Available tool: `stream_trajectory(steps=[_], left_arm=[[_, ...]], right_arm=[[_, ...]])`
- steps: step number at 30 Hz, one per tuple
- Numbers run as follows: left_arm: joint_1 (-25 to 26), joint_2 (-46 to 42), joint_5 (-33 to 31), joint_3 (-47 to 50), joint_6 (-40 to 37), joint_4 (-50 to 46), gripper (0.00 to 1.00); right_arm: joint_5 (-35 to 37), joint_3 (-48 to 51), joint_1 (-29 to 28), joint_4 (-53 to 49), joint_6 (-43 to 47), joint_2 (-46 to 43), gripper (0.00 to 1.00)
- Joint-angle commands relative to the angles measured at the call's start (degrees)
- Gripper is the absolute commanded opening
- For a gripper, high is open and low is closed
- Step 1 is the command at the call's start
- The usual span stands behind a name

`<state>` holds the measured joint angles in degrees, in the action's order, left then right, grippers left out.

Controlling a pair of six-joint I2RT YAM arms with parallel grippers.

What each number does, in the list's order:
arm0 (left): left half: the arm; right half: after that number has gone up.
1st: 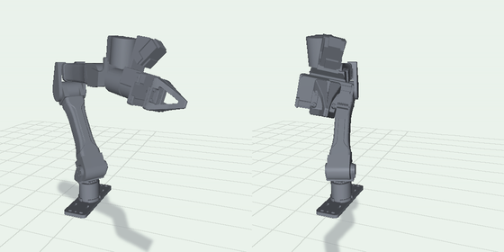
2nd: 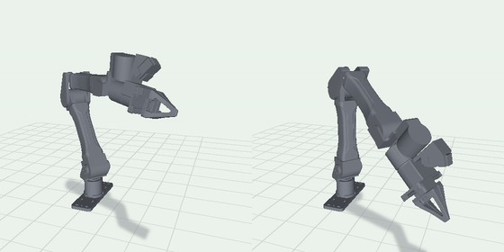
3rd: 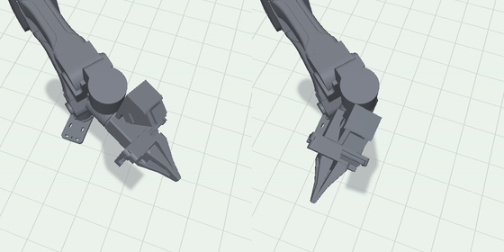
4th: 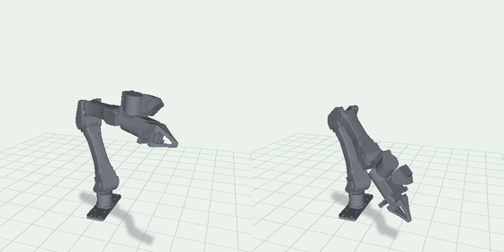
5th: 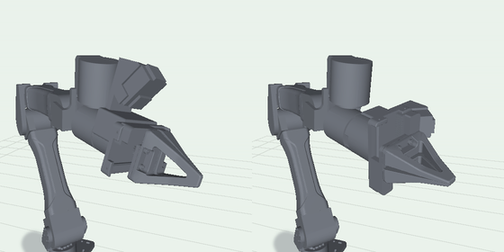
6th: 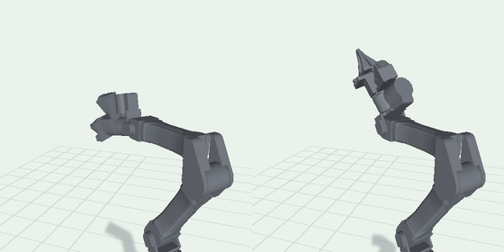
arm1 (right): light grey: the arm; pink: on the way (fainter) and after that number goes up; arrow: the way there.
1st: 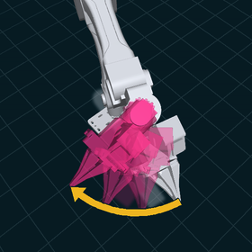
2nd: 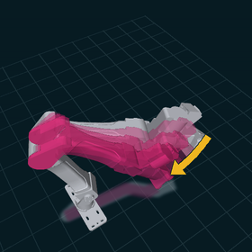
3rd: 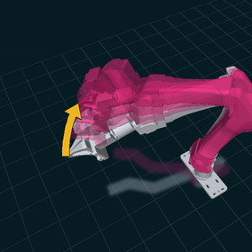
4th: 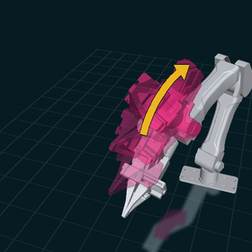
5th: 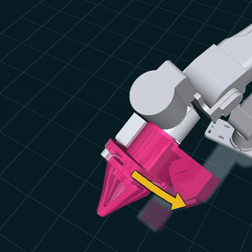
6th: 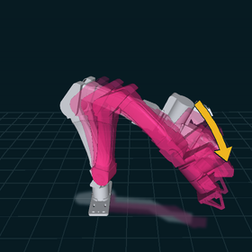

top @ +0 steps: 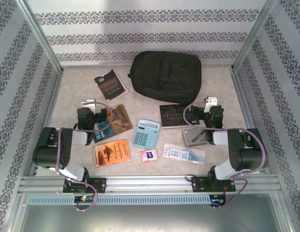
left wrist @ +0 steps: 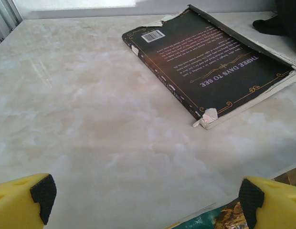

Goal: Pack the student bag

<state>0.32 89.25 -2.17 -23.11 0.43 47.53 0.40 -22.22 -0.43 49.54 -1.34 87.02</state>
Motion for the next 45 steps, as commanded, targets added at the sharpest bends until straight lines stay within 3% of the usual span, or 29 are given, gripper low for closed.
stream_trajectory(steps=[1, 32, 34, 36, 38, 41, 45], left_arm=[[0.2, 0.1, -0.5, -0.3, 0.6, 0.6, 0.99], [0.1, -0.3, -0.7, -0.6, 0.5, 0.1, 0.99], [0.3, -4.4, -0.7, -3.7, 0.2, -8.1, 0.99], [1.0, -10.0, -1.2, -8.4, -0.5, -20.1, 0.99], [3.1, -15.3, -3.3, -10.8, -0.9, -25.2, 0.99], [7.1, -23.9, -5.8, -14.4, 2.0, -31.2, 0.99], [13.7, -32.9, -3.5, -22.2, 5.2, -45.7, 0.99]], right_arm=[[-0.6, 0.0, 0.1, 1.4, -0.2, -0.5, 0.98], [0.8, -0.1, -0.7, 1.4, 0.3, -0.4, 0.98], [4.6, -1.0, -1.7, -0.9, 0.1, -2.6, 0.98], [5.2, -7.6, -3.0, -17.9, 1.7, -8.8, 0.98], [5.0, -11.6, -5.0, -24.1, 1.3, -13.0, 0.98], [6.8, -14.6, -10.6, -25.8, -0.3, -20.2, 0.98], [10.2, -23.5, -20.9, -40.2, -6.0, -27.6, 0.98]])
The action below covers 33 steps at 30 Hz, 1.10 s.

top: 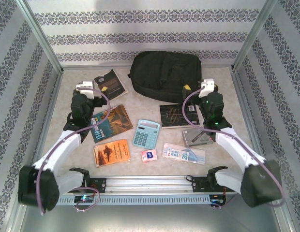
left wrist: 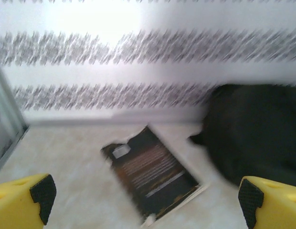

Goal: Pack the student bag

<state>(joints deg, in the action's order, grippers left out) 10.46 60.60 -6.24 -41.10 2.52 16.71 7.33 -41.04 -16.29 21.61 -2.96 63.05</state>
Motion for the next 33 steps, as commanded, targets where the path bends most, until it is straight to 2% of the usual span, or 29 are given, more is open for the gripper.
stream_trajectory(steps=[1, 4, 7, 9, 12, 15, 17, 18, 20, 23, 25, 27, 30, 33], left_arm=[[5.1, -5.7, 2.2, -6.8, 3.5, -20.4, 0.99], [10.3, -8.5, 5.5, -13.5, 6.7, -38.1, 1.0], [15.2, -10.9, 4.6, -17.0, 11.6, -51.2, 1.0], [17.0, -12.8, 2.7, -17.8, 14.2, -57.7, 0.99], [17.1, -14.8, -2.4, -19.0, 23.7, -66.8, 0.99], [17.2, -14.6, -2.6, -23.4, 29.5, -76.0, 0.99], [17.2, -15.1, -4.1, -23.9, 30.7, -78.0, 0.99], [17.1, -15.5, -4.4, -22.8, 32.9, -77.2, 0.99], [17.0, -14.3, -0.9, -21.3, 34.3, -75.2, 0.99], [17.0, -4.8, 6.5, -23.9, 35.0, -78.1, 1.0], [17.2, 0.7, 8.1, -25.8, 36.5, -80.4, 1.0], [17.3, 1.8, 9.6, -25.2, 37.3, -78.5, 0.99], [17.2, 0.1, 12.3, -24.7, 36.5, -74.1, 0.99], [17.2, 1.8, 15.7, -27.9, 36.3, -75.3, 0.99]], right_arm=[[2.6, -6.3, -7.6, -15.3, -5.7, -4.9, 0.98], [-2.1, -9.3, -17.8, -22.9, -9.0, -9.1, 0.98], [5.6, -13.4, -29.2, -34.8, -12.3, -13.5, 0.98], [10.5, -17.4, -33.8, -45.4, -17.7, -15.5, 0.98], [12.0, -28.9, -35.3, -67.2, -23.1, -12.8, 0.98], [7.8, -41.2, -34.4, -82.2, -20.3, -9.0, 0.98], [13.1, -41.9, -33.6, -81.8, -22.5, -9.6, 0.98], [14.4, -39.3, -32.2, -76.7, -22.6, -10.8, 0.98], [7.2, -36.6, -27.5, -70.0, -21.5, -9.8, 0.98], [-3.2, -46.5, -19.3, -78.1, -23.5, 5.5, 0.98], [-2.1, -48.7, -19.6, -76.0, -22.1, 12.1, 0.98], [2.3, -48.0, -19.3, -69.1, -23.0, 17.9, 0.98], [-5.3, -57.1, -16.1, -67.8, -17.7, 30.4, 0.98], [-7.0, -66.2, -15.7, -66.0, -12.6, 43.4, 0.92]])
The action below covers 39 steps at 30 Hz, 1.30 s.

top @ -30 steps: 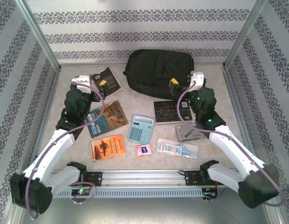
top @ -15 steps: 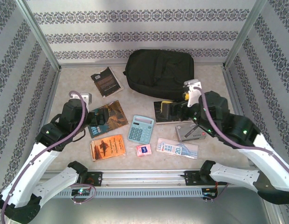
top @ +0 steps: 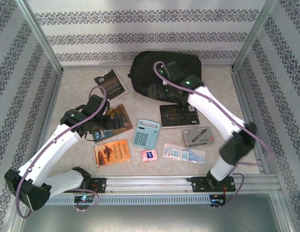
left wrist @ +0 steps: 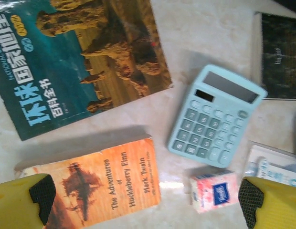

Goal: Pack the student bag

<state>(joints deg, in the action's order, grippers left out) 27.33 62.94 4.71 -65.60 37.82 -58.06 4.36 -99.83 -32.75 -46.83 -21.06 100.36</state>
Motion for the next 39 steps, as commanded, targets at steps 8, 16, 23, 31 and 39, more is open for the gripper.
stream_trajectory(steps=[8, 16, 23, 31, 39], left_arm=[[0.2, -3.5, 9.9, -4.3, 0.1, -1.6, 1.0], [0.2, -4.3, 9.4, -2.4, -0.3, -1.2, 1.0], [0.2, -4.7, 5.9, -3.3, -1.9, -1.2, 1.0], [0.1, -7.5, 1.3, -3.3, -2.5, -1.9, 1.0], [0.1, -10.5, -1.3, -3.8, -2.0, 0.0, 0.99]], right_arm=[[3.3, -24.9, -2.2, 5.5, 20.0, 29.3, 0.81], [6.7, -32.0, -3.2, 7.4, 22.4, 39.2, 0.73], [10.0, -35.6, -1.6, 8.9, 24.8, 42.0, 0.22], [7.7, -35.4, 0.5, 10.9, 28.7, 37.2, 0.0], [0.0, -27.0, 2.6, 14.4, 37.3, 22.7, 0.0]])
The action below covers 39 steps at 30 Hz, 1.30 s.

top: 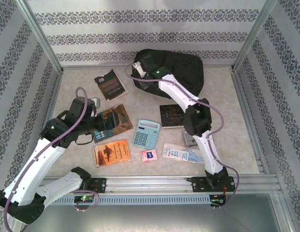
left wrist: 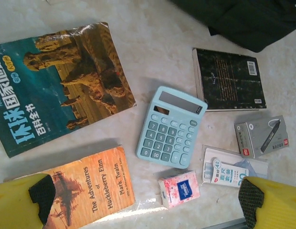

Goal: Pack the student bag

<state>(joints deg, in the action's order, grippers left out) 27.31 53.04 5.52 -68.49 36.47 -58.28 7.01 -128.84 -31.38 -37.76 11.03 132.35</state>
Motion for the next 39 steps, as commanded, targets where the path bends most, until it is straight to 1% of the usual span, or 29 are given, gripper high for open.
stream_trajectory(steps=[1, 5, 8, 10, 14, 17, 20, 23, 25, 27, 29, 31, 32, 33, 34, 35, 36, 37, 39], left_arm=[[0.1, -0.5, -2.4, -1.3, -0.5, 0.3, 0.99], [0.1, -0.3, -3.7, -2.9, -0.4, 0.7, 0.98], [0.2, 0.0, -3.5, -3.4, -0.7, 1.9, 0.98], [0.1, 0.6, -2.9, -3.8, -1.0, 2.7, 0.98], [0.1, 2.4, -2.4, -4.2, -1.2, 4.1, 0.97], [0.1, 3.9, -2.3, -4.5, -1.0, 5.3, 0.96], [0.2, 5.9, -1.6, -5.6, -0.8, 5.8, 0.96], [0.2, 7.6, -1.2, -6.5, -0.5, 5.8, 0.95], [0.1, 8.3, -1.2, -6.6, -0.2, 5.9, 0.95], [0.1, 8.9, -0.9, -6.5, 0.1, 5.8, 0.95], [0.1, 9.7, -0.2, -6.2, 0.1, 5.9, 0.94], [0.1, 10.8, 2.1, -6.2, -0.8, 6.3, 0.94], [0.2, 12.0, 3.7, -6.8, -1.7, 6.1, 0.94], [0.2, 13.2, 4.8, -7.5, -2.3, 5.5, 0.94], [0.2, 14.8, 5.8, -8.6, -3.1, 4.7, 0.94], [0.3, 16.4, 6.9, -9.8, -3.9, 3.7, 0.93], [0.6, 17.7, 7.8, -10.7, -4.6, 3.1, 0.93], [1.0, 19.0, 8.7, -11.6, -5.0, 2.9, 0.92], [3.1, 21.5, 9.7, -13.0, -5.8, 3.1, 0.91]], right_arm=[[-3.7, 3.9, 1.1, 5.2, 6.8, -11.6, 0.0], [-5.7, 12.2, 0.7, 3.0, 11.0, -20.8, 0.0], [-7.0, 23.2, 0.2, 4.8, 12.7, -30.7, 0.0], [-7.9, 32.4, -0.3, 7.0, 14.5, -39.1, 0.0], [-9.8, 49.7, -1.3, 11.2, 12.1, -54.8, 0.0], [-11.1, 60.8, -3.3, 12.5, 9.8, -64.1, 0.0], [-11.7, 69.0, -6.0, 12.4, 5.4, -71.0, 0.0], [-14.5, 75.6, -10.0, 12.8, 0.9, -76.4, 0.0], [-17.0, 78.0, -12.9, 11.4, -0.9, -78.1, 0.0], [-17.2, 79.4, -15.1, 9.5, -2.9, -79.1, 0.0], [-16.4, 80.9, -15.9, 7.5, -4.5, -80.3, 0.0], [-15.7, 81.5, -15.9, 5.4, -6.4, -81.7, 0.21], [-16.0, 81.2, -15.9, 4.6, -6.8, -82.9, 0.29], [-15.1, 81.2, -15.9, 4.9, -8.2, -84.2, 0.39], [-13.2, 81.1, -15.7, 5.7, -10.7, -86.1, 0.52], [-11.0, 80.9, -15.5, 6.4, -13.2, -88.1, 0.6], [-9.1, 80.6, -15.0, 6.7, -15.6, -89.9, 0.65], [-7.3, 80.3, -14.1, 6.7, -18.5, -91.5, 0.67], [-6.4, 79.5, -10.5, 5.0, -26.1, -94.2, 0.67]])
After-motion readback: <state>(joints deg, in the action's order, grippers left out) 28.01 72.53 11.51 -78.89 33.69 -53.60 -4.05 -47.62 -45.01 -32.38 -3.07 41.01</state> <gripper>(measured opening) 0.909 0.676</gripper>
